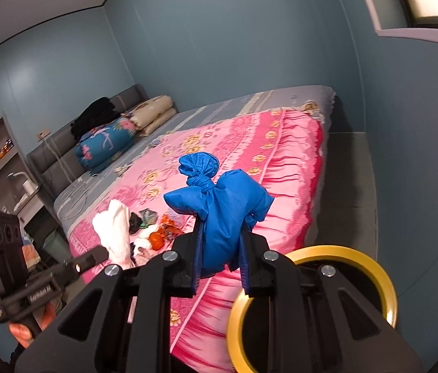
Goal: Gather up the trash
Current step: 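Carry the blue glove and white tissue over the yellow-rimmed bin with both tools, then open both grippers to drop the glove and tissue into the bin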
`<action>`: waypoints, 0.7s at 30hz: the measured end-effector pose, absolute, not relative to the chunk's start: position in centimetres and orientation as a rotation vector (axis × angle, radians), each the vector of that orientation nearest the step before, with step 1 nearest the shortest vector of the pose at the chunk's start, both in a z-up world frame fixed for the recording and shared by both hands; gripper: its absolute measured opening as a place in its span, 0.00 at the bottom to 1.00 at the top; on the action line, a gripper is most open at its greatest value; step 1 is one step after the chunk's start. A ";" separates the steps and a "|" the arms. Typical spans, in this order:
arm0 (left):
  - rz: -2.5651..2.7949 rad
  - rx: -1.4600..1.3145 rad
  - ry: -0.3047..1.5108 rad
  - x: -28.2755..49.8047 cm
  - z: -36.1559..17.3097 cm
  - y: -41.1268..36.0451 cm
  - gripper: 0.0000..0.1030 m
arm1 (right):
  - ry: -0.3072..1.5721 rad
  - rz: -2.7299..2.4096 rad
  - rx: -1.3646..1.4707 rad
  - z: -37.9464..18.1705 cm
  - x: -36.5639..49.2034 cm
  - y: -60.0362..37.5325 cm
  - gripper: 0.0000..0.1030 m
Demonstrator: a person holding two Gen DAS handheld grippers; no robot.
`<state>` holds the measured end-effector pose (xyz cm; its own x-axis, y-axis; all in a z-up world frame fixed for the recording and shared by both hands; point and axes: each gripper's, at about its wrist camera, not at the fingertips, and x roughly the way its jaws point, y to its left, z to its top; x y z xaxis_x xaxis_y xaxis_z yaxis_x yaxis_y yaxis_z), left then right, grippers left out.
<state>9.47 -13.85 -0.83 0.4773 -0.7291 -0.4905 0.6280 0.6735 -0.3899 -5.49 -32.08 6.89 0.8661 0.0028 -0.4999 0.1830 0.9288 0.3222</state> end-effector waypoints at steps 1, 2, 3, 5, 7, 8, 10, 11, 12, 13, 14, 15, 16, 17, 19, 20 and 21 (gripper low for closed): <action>-0.847 -0.153 0.692 9.3 -1.1 -14.8 0.01 | 0.516 -0.110 0.375 6.9 -5.6 -32.3 0.19; -0.856 -0.148 0.701 9.2 -1.4 -15.3 0.01 | 0.511 -0.124 0.383 6.9 -5.9 -32.8 0.19; -0.868 -0.143 0.713 9.1 -1.7 -16.0 0.01 | 0.509 -0.128 0.391 6.9 -6.0 -33.1 0.19; -0.887 -0.133 0.732 8.9 -2.2 -17.1 0.01 | 0.508 -0.134 0.409 6.7 -6.3 -33.8 0.20; -0.907 -0.125 0.747 8.8 -2.7 -18.1 0.01 | 0.504 -0.145 0.421 6.6 -6.6 -34.3 0.20; -0.918 -0.122 0.755 8.8 -3.0 -18.6 0.01 | 0.503 -0.149 0.432 6.5 -6.9 -34.7 0.20; -0.947 -0.119 0.770 8.5 -3.5 -19.6 0.01 | 0.497 -0.149 0.443 6.4 -7.2 -35.1 0.21; -0.957 -0.119 0.775 8.4 -3.7 -20.0 0.01 | 0.493 -0.150 0.447 6.4 -7.5 -35.4 0.21; -0.968 -0.119 0.780 8.3 -4.0 -20.4 0.01 | 0.488 -0.153 0.453 6.3 -7.7 -35.7 0.21; -0.975 -0.117 0.783 8.1 -4.2 -20.9 0.01 | 0.487 -0.155 0.459 6.1 -7.8 -36.0 0.21; -0.980 -0.111 0.786 8.0 -4.4 -21.3 0.01 | 0.488 -0.156 0.466 5.9 -7.9 -36.3 0.23; -0.983 -0.106 0.789 7.9 -4.6 -21.6 0.01 | 0.493 -0.157 0.476 5.6 -8.0 -36.7 0.23; -0.991 -0.103 0.796 7.8 -4.9 -22.1 0.01 | 0.497 -0.158 0.483 5.5 -7.7 -36.8 0.23; -0.997 -0.103 0.802 7.8 -5.1 -22.4 0.01 | 0.503 -0.158 0.497 5.2 -7.7 -37.2 0.23; -1.009 -0.102 0.823 8.0 -5.6 -23.1 0.01 | 0.508 -0.158 0.514 4.6 -7.7 -37.8 0.24; -1.011 -0.099 0.827 8.0 -5.7 -23.3 0.01 | 0.510 -0.158 0.520 4.4 -7.5 -38.1 0.24; -1.013 -0.095 0.828 8.0 -5.8 -23.5 0.01 | 0.511 -0.159 0.531 4.2 -7.6 -38.4 0.24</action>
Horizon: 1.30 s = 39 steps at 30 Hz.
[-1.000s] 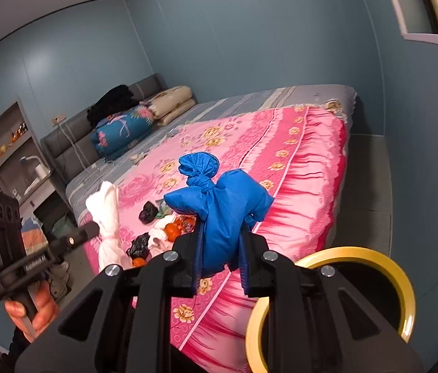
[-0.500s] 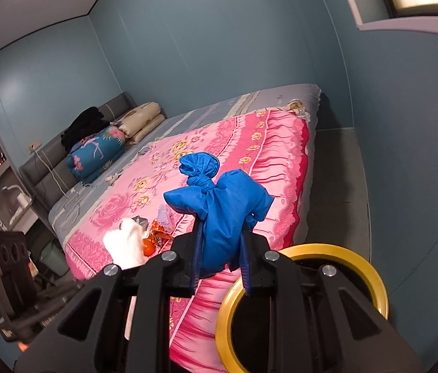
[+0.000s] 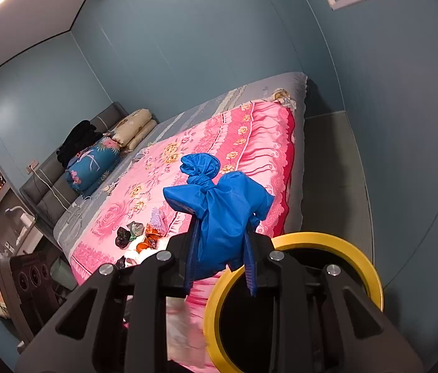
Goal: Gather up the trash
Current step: 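Open both grippers to drop the glove and tissue into the bin, then move both tools back over the trash pile on the bed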
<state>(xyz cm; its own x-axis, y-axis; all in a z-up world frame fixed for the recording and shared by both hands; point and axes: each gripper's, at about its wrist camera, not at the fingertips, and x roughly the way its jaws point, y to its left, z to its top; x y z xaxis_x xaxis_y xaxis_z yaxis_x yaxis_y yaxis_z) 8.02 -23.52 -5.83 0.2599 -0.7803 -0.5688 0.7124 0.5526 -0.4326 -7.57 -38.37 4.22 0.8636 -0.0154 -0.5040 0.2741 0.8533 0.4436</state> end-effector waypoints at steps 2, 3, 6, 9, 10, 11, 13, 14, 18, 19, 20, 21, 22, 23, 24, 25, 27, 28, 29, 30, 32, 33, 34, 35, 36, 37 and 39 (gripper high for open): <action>-1.019 -0.092 0.833 8.0 -6.1 -24.0 0.02 | 0.509 -0.163 0.546 3.9 -7.6 -38.9 0.27; -1.022 -0.093 0.838 8.0 -6.1 -24.1 0.02 | 0.507 -0.170 0.550 3.9 -7.7 -38.8 0.29; -1.016 -0.092 0.843 8.1 -6.5 -24.2 0.18 | 0.491 -0.191 0.571 3.8 -7.9 -39.3 0.39; -0.977 -0.100 0.828 8.1 -6.4 -23.6 0.39 | 0.481 -0.209 0.583 3.6 -8.1 -39.9 0.45; -0.965 -0.104 0.822 8.3 -6.4 -23.3 0.42 | 0.479 -0.216 0.582 3.6 -8.2 -40.0 0.45; -0.959 -0.109 0.819 8.5 -6.3 -23.0 0.47 | 0.475 -0.222 0.581 3.6 -8.2 -40.0 0.47; -0.927 -0.119 0.801 8.8 -6.0 -22.2 0.57 | 0.468 -0.226 0.577 3.7 -8.3 -40.0 0.50; -0.907 -0.120 0.786 8.9 -5.8 -21.8 0.64 | 0.462 -0.228 0.573 3.7 -8.4 -40.0 0.53; -0.831 -0.144 0.748 9.7 -5.2 -19.8 0.79 | 0.412 -0.243 0.532 4.3 -8.8 -39.4 0.68; -0.801 -0.150 0.732 9.9 -5.0 -19.2 0.82 | 0.402 -0.241 0.527 4.5 -8.9 -39.2 0.71; -0.779 -0.155 0.719 10.1 -4.9 -18.6 0.85 | 0.391 -0.234 0.523 4.6 -9.0 -39.1 0.75; -0.753 -0.159 0.708 10.3 -4.8 -17.9 0.87 | 0.379 -0.223 0.512 4.8 -8.9 -38.8 0.77; -0.738 -0.162 0.701 10.4 -4.6 -17.5 0.88 | 0.374 -0.217 0.501 4.9 -8.9 -38.5 0.79; -0.719 -0.166 0.691 10.6 -4.5 -16.9 0.89 | 0.369 -0.213 0.490 5.0 -8.8 -38.2 0.83; -0.698 -0.168 0.681 10.8 -4.3 -16.4 0.91 | 0.359 -0.205 0.476 5.1 -8.6 -37.8 0.85; -0.667 -0.169 0.666 10.9 -4.1 -15.7 0.92 | 0.354 -0.191 0.462 5.3 -8.4 -37.4 0.87; -0.622 -0.175 0.648 11.4 -3.7 -14.4 0.92 | 0.341 -0.157 0.433 5.5 -7.9 -36.4 0.92; -0.605 -0.177 0.645 11.7 -3.6 -13.7 0.92 | 0.337 -0.143 0.413 5.7 -7.5 -35.7 0.92; -0.588 -0.180 0.642 11.9 -3.5 -13.2 0.92 | 0.333 -0.133 0.394 5.8 -7.2 -35.0 0.92; -0.574 -0.181 0.639 12.2 -3.4 -12.6 0.92 | 0.329 -0.122 0.364 5.9 -6.8 -34.2 0.92; -0.536 -0.182 0.630 12.9 -3.3 -11.3 0.92 | 0.324 -0.096 0.307 5.9 -5.9 -32.3 0.92; -0.522 -0.182 0.626 13.1 -3.2 -10.8 0.92 | 0.325 -0.086 0.295 5.8 -5.5 -31.9 0.92; -0.503 -0.181 0.621 13.4 -3.2 -10.0 0.92 | 0.330 -0.068 0.277 5.7 -4.9 -31.1 0.92; -0.484 -0.179 0.615 13.7 -3.1 -9.3 0.92 | 0.334 -0.057 0.269 5.7 -4.5 -30.7 0.92; -0.456 -0.176 0.608 14.1 -3.1 -8.4 0.92 | 0.341 -0.042 0.260 5.5 -3.9 -30.2 0.92; -0.441 -0.178 0.606 14.3 -3.1 -7.8 0.92 | 0.352 -0.027 0.254 5.4 -3.1 -29.6 0.92; -0.407 -0.188 0.603 14.8 -3.1 -6.2 0.92 | 0.374 -0.004 0.260 5.2 -1.9 -28.8 0.92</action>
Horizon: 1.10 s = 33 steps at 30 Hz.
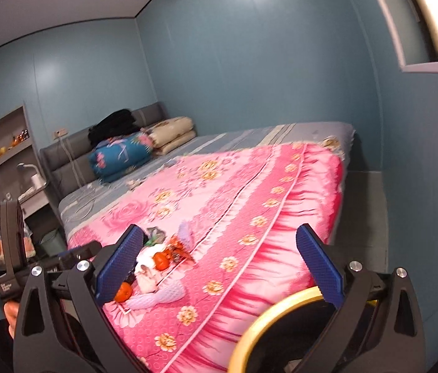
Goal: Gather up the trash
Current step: 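Move both tools back over the trash pile on the bed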
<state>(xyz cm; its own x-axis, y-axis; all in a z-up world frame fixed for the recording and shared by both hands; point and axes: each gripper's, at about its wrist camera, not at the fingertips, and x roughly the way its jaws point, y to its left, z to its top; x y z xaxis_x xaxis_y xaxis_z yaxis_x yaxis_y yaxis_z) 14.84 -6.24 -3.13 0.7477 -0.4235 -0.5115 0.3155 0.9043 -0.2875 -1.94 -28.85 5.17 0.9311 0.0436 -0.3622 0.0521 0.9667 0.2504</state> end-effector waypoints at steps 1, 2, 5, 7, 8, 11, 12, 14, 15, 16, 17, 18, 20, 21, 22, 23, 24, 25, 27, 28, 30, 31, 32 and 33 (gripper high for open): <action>-0.380 -0.196 0.602 15.3 -3.2 -5.1 0.92 | 0.391 0.009 0.270 5.0 -1.1 -28.5 0.92; -0.368 -0.201 0.603 15.6 -3.3 -4.6 0.92 | 0.414 0.023 0.278 4.8 -0.3 -28.2 0.92; -0.315 -0.209 0.604 16.4 -3.6 -2.3 0.92 | 0.465 0.058 0.275 4.3 1.6 -27.1 0.92; -0.274 -0.207 0.607 17.2 -4.0 -0.8 0.92 | 0.486 0.059 0.245 3.8 3.1 -25.9 0.92; -0.261 -0.206 0.608 17.4 -4.3 -0.2 0.92 | 0.491 0.063 0.236 3.6 3.5 -25.5 0.92; -0.209 -0.195 0.628 18.6 -5.4 1.7 0.92 | 0.511 0.096 0.211 2.8 5.1 -23.8 0.92; -0.191 -0.189 0.639 19.0 -5.8 2.3 0.92 | 0.520 0.107 0.204 2.4 5.7 -23.3 0.92; -0.162 -0.177 0.659 19.8 -6.7 3.3 0.92 | 0.543 0.135 0.188 1.6 7.0 -22.1 0.92; -0.150 -0.174 0.666 20.1 -7.1 3.7 0.92 | 0.548 0.143 0.183 1.3 7.4 -22.0 0.92; -0.134 -0.170 0.677 20.5 -7.6 4.2 0.92 | 0.559 0.154 0.176 0.8 7.9 -21.4 0.92; -0.120 -0.171 0.686 20.8 -8.1 4.8 0.92 | 0.574 0.166 0.165 0.2 8.6 -20.7 0.92; -0.111 -0.173 0.695 21.2 -8.5 5.2 0.92 | 0.581 0.172 0.159 -0.1 9.0 -20.3 0.92; -0.092 -0.177 0.717 21.9 -9.6 6.0 0.92 | 0.603 0.191 0.139 -1.1 10.2 -19.1 0.92; -0.084 -0.176 0.726 22.2 -10.1 6.3 0.92 | 0.617 0.200 0.128 -1.8 10.8 -18.6 0.92; -0.075 -0.175 0.737 22.6 -10.6 6.7 0.92 | 0.635 0.206 0.117 -2.5 11.4 -17.9 0.92; -0.067 -0.175 0.747 23.0 -11.2 7.0 0.92 | 0.648 0.212 0.110 -3.0 11.9 -17.5 0.92; -0.063 -0.175 0.755 23.3 -11.6 7.1 0.92 | 0.665 0.219 0.105 -3.7 12.4 -17.0 0.92; -0.058 -0.174 0.768 23.7 -12.2 7.3 0.92 | 0.684 0.226 0.099 -4.4 13.0 -16.5 0.92; -0.046 -0.176 0.792 24.6 -13.3 7.8 0.92 | 0.719 0.227 0.088 -5.9 14.1 -15.7 0.92; -0.044 -0.178 0.800 24.8 -13.7 7.9 0.92 | 0.743 0.230 0.087 -6.8 14.6 -15.4 0.92; -0.038 -0.185 0.819 25.5 -14.6 8.2 0.92 | 0.786 0.235 0.092 -8.3 15.5 -15.2 0.92; -0.035 -0.190 0.832 26.0 -15.2 8.4 0.92 | 0.813 0.234 0.097 -9.3 16.2 -15.1 0.92; -0.035 -0.192 0.840 26.3 -15.6 8.6 0.92 | 0.840 0.234 0.101 -10.2 16.7 -14.9 0.92; -0.035 -0.192 0.846 26.6 -16.0 8.7 0.92 | 0.865 0.232 0.105 -11.1 17.2 -14.8 0.92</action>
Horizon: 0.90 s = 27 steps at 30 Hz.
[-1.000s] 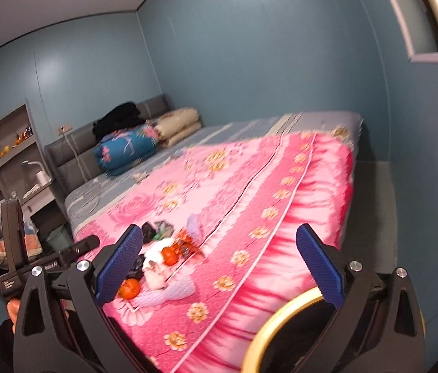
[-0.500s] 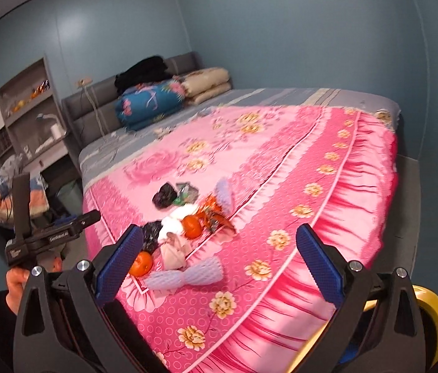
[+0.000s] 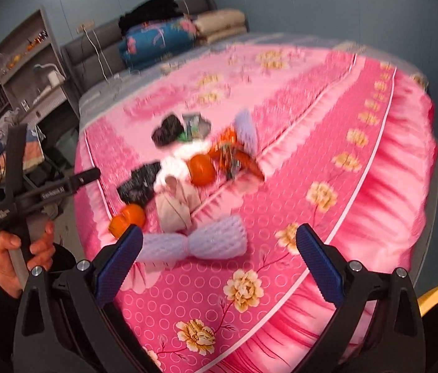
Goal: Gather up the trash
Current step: 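Move both tools back over the trash pile on the bed, then close the left gripper on the black plastic bag while the right gripper grasps the white foam net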
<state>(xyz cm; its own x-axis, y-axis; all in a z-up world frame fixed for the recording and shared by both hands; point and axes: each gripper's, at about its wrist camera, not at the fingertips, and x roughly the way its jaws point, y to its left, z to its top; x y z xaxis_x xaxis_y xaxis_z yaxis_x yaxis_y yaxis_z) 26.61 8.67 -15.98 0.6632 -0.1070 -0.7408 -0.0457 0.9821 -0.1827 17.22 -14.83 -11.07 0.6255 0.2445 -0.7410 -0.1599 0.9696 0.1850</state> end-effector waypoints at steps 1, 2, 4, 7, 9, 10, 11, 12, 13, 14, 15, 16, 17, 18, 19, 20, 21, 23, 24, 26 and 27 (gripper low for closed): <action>-0.032 -0.189 0.859 27.1 -16.6 8.8 0.92 | 0.881 0.230 0.108 -11.7 17.6 -14.7 0.92; -0.030 -0.186 0.867 27.4 -16.9 8.8 0.92 | 0.900 0.226 0.112 -12.3 18.0 -14.6 0.92; -0.026 -0.183 0.884 28.1 -17.7 8.9 0.92 | 0.950 0.220 0.126 -13.8 19.2 -14.3 0.92; -0.027 -0.184 0.909 29.2 -18.7 9.1 0.92 | 1.000 0.212 0.143 -15.4 20.5 -13.9 0.92; -0.032 -0.183 0.922 30.1 -19.2 9.1 0.92 | 1.022 0.209 0.139 -16.1 21.1 -13.7 0.92; -0.033 -0.182 0.926 30.3 -19.4 9.1 0.92 | 1.039 0.205 0.132 -16.5 21.5 -13.4 0.92; -0.041 -0.179 0.929 30.6 -19.6 8.9 0.92 | 1.048 0.204 0.124 -16.7 21.7 -13.2 0.92; -0.045 -0.174 0.928 30.8 -19.7 8.8 0.92 | 1.053 0.206 0.118 -16.8 21.8 -13.0 0.92; -0.051 -0.162 0.931 31.2 -20.0 8.5 0.92 | 1.060 0.209 0.105 -17.1 22.0 -12.7 0.92; -0.058 -0.158 0.933 31.3 -20.1 8.4 0.92 | 1.068 0.207 0.092 -17.3 22.2 -12.5 0.92; -0.067 -0.155 0.939 31.6 -20.3 8.2 0.92 | 1.071 0.205 0.088 -17.5 22.4 -12.4 0.92; -0.078 -0.151 0.946 31.9 -20.6 8.0 0.92 | 1.081 0.205 0.081 -17.8 22.6 -12.2 0.92; -0.090 -0.148 0.949 32.2 -20.9 7.8 0.91 | 1.090 0.205 0.076 -18.1 22.7 -12.1 0.92; -0.100 -0.146 0.950 32.3 -21.0 7.6 0.90 | 1.097 0.204 0.074 -18.3 22.9 -12.0 0.91; -0.108 -0.149 0.952 32.5 -21.3 7.5 0.86 | 1.106 0.202 0.073 -18.7 23.1 -11.9 0.91; -0.117 -0.157 0.960 32.7 -21.5 7.4 0.80 | 1.112 0.200 0.073 -18.9 23.3 -11.8 0.87; -0.127 -0.167 0.969 32.8 -21.9 7.4 0.78 | 1.121 0.201 0.070 -19.1 23.4 -11.8 0.79; -0.138 -0.190 0.998 33.1 -22.8 7.4 0.69 | 1.140 0.197 0.058 -19.7 23.8 -11.6 0.75; -0.142 -0.200 1.010 33.1 -23.2 7.3 0.68 | 1.141 0.198 0.060 -19.9 23.9 -11.6 0.74; -0.160 -0.226 1.019 33.1 -23.9 7.4 0.60 | 1.146 0.200 0.068 -20.1 24.1 -11.5 0.69; -0.164 -0.231 1.015 33.1 -24.0 7.4 0.57 | 1.148 0.205 0.068 -20.2 24.2 -11.3 0.65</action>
